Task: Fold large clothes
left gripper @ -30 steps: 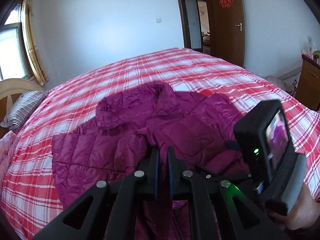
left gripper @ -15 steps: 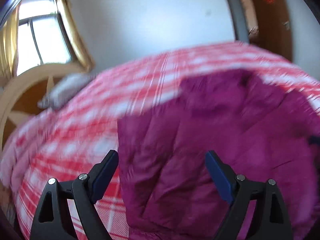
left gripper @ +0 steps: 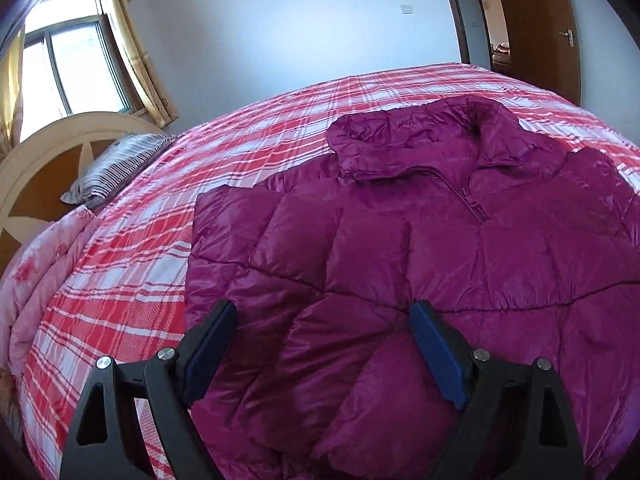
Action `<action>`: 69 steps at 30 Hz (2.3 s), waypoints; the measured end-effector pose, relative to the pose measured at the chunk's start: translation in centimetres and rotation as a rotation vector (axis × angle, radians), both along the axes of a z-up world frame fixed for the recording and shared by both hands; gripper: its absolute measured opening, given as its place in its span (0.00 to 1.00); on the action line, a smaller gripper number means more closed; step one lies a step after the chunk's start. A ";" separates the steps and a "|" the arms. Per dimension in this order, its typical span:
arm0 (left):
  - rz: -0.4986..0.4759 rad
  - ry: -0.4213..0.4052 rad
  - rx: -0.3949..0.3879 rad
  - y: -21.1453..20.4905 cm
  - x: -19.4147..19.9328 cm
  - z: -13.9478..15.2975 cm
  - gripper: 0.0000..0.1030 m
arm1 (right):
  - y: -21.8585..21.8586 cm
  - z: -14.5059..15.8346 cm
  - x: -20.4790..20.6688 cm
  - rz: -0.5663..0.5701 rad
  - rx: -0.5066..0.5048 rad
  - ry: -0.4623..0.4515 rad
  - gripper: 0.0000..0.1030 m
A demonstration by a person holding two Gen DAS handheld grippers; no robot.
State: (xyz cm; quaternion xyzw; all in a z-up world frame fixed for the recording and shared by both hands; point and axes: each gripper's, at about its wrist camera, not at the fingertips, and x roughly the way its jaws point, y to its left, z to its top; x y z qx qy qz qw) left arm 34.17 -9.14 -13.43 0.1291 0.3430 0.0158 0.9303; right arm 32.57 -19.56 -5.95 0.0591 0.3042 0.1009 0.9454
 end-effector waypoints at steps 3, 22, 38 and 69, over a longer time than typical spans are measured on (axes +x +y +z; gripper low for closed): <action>0.017 -0.010 -0.021 1.3 -0.4 1.1 0.86 | 3.6 -1.5 1.5 0.114 0.017 0.070 0.67; 0.105 0.058 0.048 5.4 4.4 -1.8 0.86 | 5.7 -7.8 2.8 0.101 -0.158 0.132 0.65; 0.097 0.115 -0.027 6.3 5.1 -2.6 0.90 | 6.4 -8.6 3.3 0.077 -0.216 0.172 0.66; 0.111 0.098 -0.039 6.6 4.9 -2.8 0.93 | 10.1 -2.3 3.2 0.133 -0.257 0.073 0.48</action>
